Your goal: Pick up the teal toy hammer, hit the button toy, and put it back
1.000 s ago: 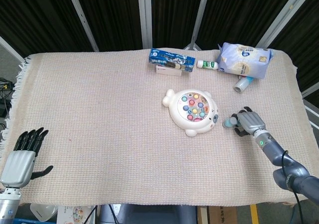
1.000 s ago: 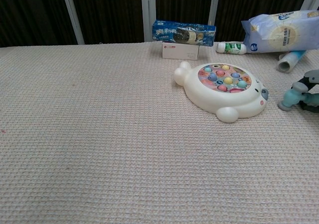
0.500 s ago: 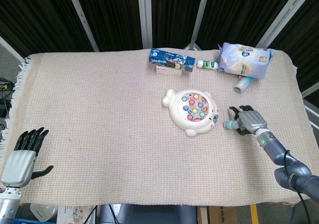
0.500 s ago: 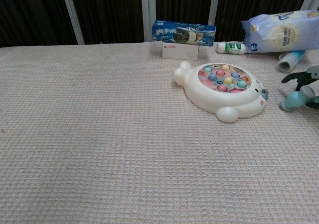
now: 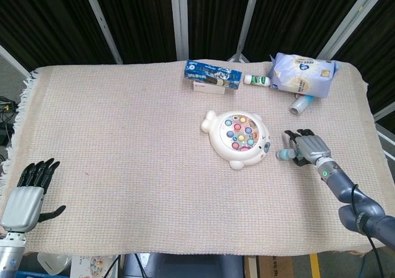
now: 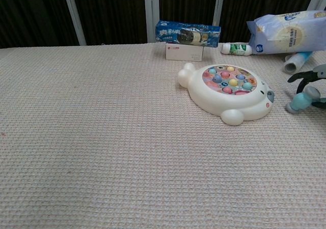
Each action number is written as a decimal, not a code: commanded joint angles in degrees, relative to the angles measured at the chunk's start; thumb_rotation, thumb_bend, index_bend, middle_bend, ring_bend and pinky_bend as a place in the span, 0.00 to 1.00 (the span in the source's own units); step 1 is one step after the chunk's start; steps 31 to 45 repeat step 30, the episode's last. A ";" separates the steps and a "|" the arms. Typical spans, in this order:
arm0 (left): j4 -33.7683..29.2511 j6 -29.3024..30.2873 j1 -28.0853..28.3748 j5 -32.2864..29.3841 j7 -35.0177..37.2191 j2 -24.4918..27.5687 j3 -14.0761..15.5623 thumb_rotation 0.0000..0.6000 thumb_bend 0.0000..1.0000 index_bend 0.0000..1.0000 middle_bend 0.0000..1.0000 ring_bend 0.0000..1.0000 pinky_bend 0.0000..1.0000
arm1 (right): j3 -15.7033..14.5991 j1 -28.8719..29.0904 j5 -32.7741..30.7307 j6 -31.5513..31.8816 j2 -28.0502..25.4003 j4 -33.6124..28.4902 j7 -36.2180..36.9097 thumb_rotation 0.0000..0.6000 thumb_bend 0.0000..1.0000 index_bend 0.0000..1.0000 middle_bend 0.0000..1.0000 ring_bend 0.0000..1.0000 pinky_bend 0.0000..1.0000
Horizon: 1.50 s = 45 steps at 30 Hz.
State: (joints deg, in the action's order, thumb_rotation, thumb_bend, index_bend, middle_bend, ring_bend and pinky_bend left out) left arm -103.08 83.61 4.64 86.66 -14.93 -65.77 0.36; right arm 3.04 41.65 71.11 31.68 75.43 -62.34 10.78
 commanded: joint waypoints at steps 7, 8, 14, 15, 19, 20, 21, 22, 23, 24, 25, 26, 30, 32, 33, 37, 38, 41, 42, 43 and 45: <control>0.15 0.24 0.11 0.21 0.36 0.11 -0.28 1.00 0.13 0.00 0.00 0.00 0.00 | -0.37 -1.51 -2.38 1.33 -4.96 -6.81 -4.22 1.00 0.46 0.00 0.00 0.00 0.00; 0.22 0.28 0.13 0.26 0.49 0.12 -0.32 1.00 0.13 0.00 0.00 0.00 0.00 | -0.26 -2.06 -2.84 2.35 -5.87 -8.24 -4.70 1.00 0.46 0.00 0.00 0.00 0.00; 0.83 0.80 -0.04 0.40 1.55 0.20 -0.46 1.00 0.13 0.00 0.00 0.00 0.00 | 0.15 -6.31 -4.13 10.05 -11.26 -16.34 -6.39 1.00 0.46 0.00 0.00 0.00 0.00; 0.98 0.89 -0.08 0.40 1.80 0.21 -0.50 1.00 0.13 0.00 0.00 0.00 0.00 | 0.22 -7.40 -4.08 11.99 -12.30 -18.08 -6.43 1.00 0.46 0.00 0.00 0.00 0.00; 1.74 1.84 -0.48 0.26 3.01 -0.03 -0.81 1.00 0.13 0.00 0.00 0.00 0.00 | 1.12 -13.11 -2.97 23.26 -14.66 -24.09 -5.15 1.00 0.46 0.00 0.00 0.00 0.00; 2.08 2.07 -0.61 0.24 3.34 -0.18 -0.85 1.00 0.13 0.00 0.00 0.00 0.00 | 1.18 -14.92 -2.39 26.68 -14.96 -25.41 -4.83 1.00 0.46 0.00 0.00 0.00 0.00; 2.36 2.15 -0.72 0.11 3.65 -0.29 -0.85 1.00 0.14 0.00 0.00 0.00 0.00 | 1.08 -16.62 -1.65 29.84 -15.09 -26.44 -4.77 1.00 0.46 0.00 0.00 0.00 0.00; 2.55 2.16 -0.78 0.01 3.84 -0.34 -0.84 1.00 0.13 0.00 0.00 0.00 0.00 | 0.96 -17.62 -1.11 31.74 -15.02 -26.92 -4.88 1.00 0.46 0.00 0.00 0.00 0.00; 2.79 2.20 -0.86 -0.11 4.10 -0.44 -0.84 1.00 0.13 0.00 0.00 0.00 0.00 | 0.72 -19.20 -0.34 34.66 -14.73 -27.50 -5.19 1.00 0.46 0.00 0.00 0.00 0.00; 3.01 2.26 -0.96 -0.18 4.28 -0.55 -0.81 1.00 0.13 0.00 0.00 0.00 0.00 | 0.46 -20.58 0.42 37.17 -14.28 -27.87 -5.57 1.00 0.46 0.00 0.00 0.00 0.00; 3.15 2.30 -1.02 -0.19 4.40 -0.61 -0.78 1.00 0.13 0.00 0.00 0.00 0.00 | 0.29 -21.63 0.93 39.07 -13.89 -28.13 -5.78 1.00 0.46 0.00 0.00 0.00 0.00; 3.31 2.38 -1.11 -0.22 4.57 -0.69 -0.75 1.00 0.13 0.00 0.00 0.00 0.00 | 0.06 -23.05 1.75 41.71 -13.21 -28.34 -6.07 1.00 0.46 0.00 0.00 0.00 0.00; 3.63 2.64 -1.33 -0.01 4.85 -0.79 -0.62 1.00 0.14 0.00 0.00 0.00 0.00 | -0.92 -27.12 4.89 48.89 -10.70 -28.17 -6.69 1.00 0.46 0.00 0.00 0.00 0.00; 3.63 2.64 -1.33 -0.01 4.85 -0.79 -0.62 1.00 0.14 0.00 0.00 0.00 0.00 | -0.92 -27.12 4.89 48.89 -10.70 -28.17 -6.69 1.00 0.46 0.00 0.00 0.00 0.00; 3.63 2.64 -1.33 -0.01 4.85 -0.79 -0.62 1.00 0.14 0.00 0.00 0.00 0.00 | -0.92 -27.12 4.89 48.89 -10.70 -28.17 -6.69 1.00 0.46 0.00 0.00 0.00 0.00; 3.63 2.64 -1.33 -0.01 4.85 -0.79 -0.62 1.00 0.14 0.00 0.00 0.00 0.00 | -0.92 -27.12 4.89 48.89 -10.70 -28.17 -6.69 1.00 0.46 0.00 0.00 0.00 0.00; 3.63 2.64 -1.33 -0.01 4.85 -0.79 -0.62 1.00 0.14 0.00 0.00 0.00 0.00 | -0.92 -27.12 4.89 48.89 -10.70 -28.17 -6.69 1.00 0.46 0.00 0.00 0.00 0.00; 3.63 2.64 -1.33 -0.01 4.85 -0.79 -0.62 1.00 0.14 0.00 0.00 0.00 0.00 | -0.92 -27.12 4.89 48.89 -10.70 -28.17 -6.69 1.00 0.46 0.00 0.00 0.00 0.00; 3.63 2.64 -1.33 -0.01 4.85 -0.79 -0.62 1.00 0.14 0.00 0.00 0.00 0.00 | -0.92 -27.12 4.89 48.89 -10.70 -28.17 -6.69 1.00 0.46 0.00 0.00 0.00 0.00; 3.63 2.64 -1.33 -0.01 4.85 -0.79 -0.62 1.00 0.14 0.00 0.00 0.00 0.00 | -0.92 -27.12 4.89 48.89 -10.70 -28.17 -6.69 1.00 0.46 0.00 0.00 0.00 0.00; 3.63 2.64 -1.33 -0.01 4.85 -0.79 -0.62 1.00 0.14 0.00 0.00 0.00 0.00 | -0.92 -27.12 4.89 48.89 -10.70 -28.17 -6.69 1.00 0.46 0.00 0.00 0.00 0.00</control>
